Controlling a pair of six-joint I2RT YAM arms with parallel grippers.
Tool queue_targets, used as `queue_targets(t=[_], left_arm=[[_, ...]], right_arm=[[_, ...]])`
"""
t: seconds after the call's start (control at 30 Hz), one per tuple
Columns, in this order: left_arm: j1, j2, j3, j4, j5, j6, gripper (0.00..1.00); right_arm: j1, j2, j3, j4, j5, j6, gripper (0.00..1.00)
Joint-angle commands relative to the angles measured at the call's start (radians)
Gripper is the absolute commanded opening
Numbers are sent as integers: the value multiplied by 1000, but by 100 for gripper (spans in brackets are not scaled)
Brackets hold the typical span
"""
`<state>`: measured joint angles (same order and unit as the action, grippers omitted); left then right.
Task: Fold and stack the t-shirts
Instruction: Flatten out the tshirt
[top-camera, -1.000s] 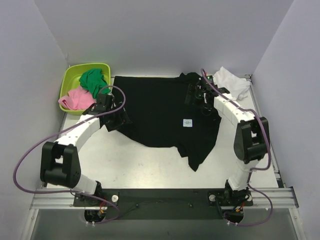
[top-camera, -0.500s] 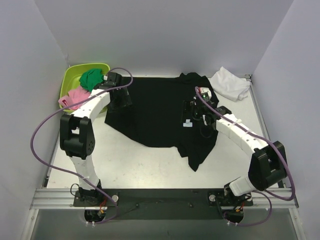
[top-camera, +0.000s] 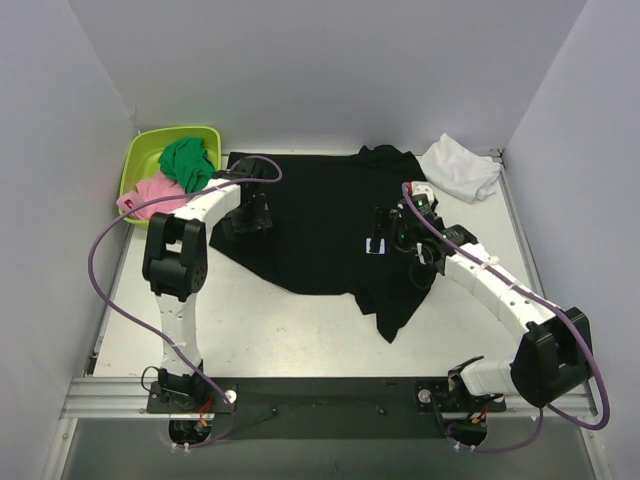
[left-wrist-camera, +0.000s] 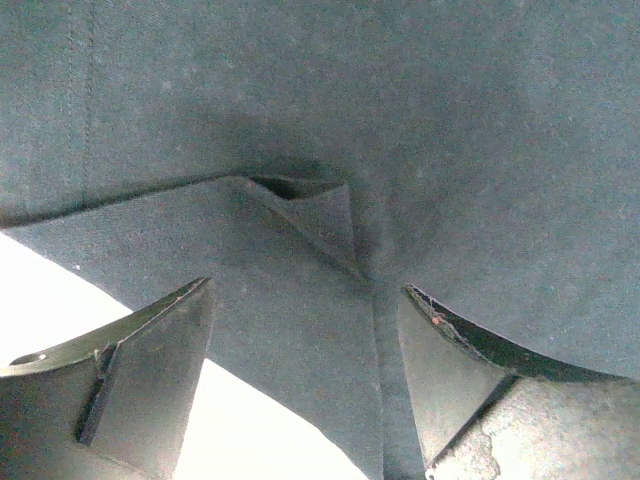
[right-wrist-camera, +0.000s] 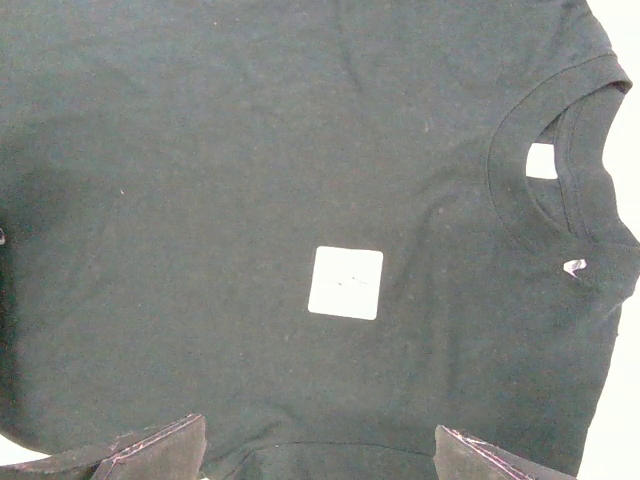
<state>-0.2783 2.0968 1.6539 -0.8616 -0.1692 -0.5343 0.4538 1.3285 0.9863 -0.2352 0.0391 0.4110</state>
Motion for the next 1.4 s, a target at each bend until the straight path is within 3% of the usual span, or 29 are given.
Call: queue_targets(t=[0.0, 0.2, 0.57, 0.7, 0.83, 0.87, 1.1, 1.37], left_arm=[[1, 22, 58, -20, -39, 8, 81], [1, 54, 87, -14, -38, 5, 60], [-4, 91, 171, -34, -50, 3, 38], [-6, 92, 178, -39, -53, 2, 19], [-6, 92, 173, -42, -55, 2, 11], [-6, 91, 173, -40, -56, 2, 1], [-6, 25, 112, -34, -64, -13, 0], [-4, -167, -149, 16, -79, -39, 0]], right_arm=[[9, -26, -32, 8, 27, 2, 100], [9, -28, -63, 27, 19, 11, 100], [11, -22, -90, 42, 18, 9, 100], [13, -15, -94, 45, 8, 12, 99], [13, -14, -97, 47, 7, 12, 99], [17, -15, -97, 47, 8, 12, 100], [23, -18, -101, 45, 7, 14, 100], [46, -54, -109, 27, 8, 18, 99]])
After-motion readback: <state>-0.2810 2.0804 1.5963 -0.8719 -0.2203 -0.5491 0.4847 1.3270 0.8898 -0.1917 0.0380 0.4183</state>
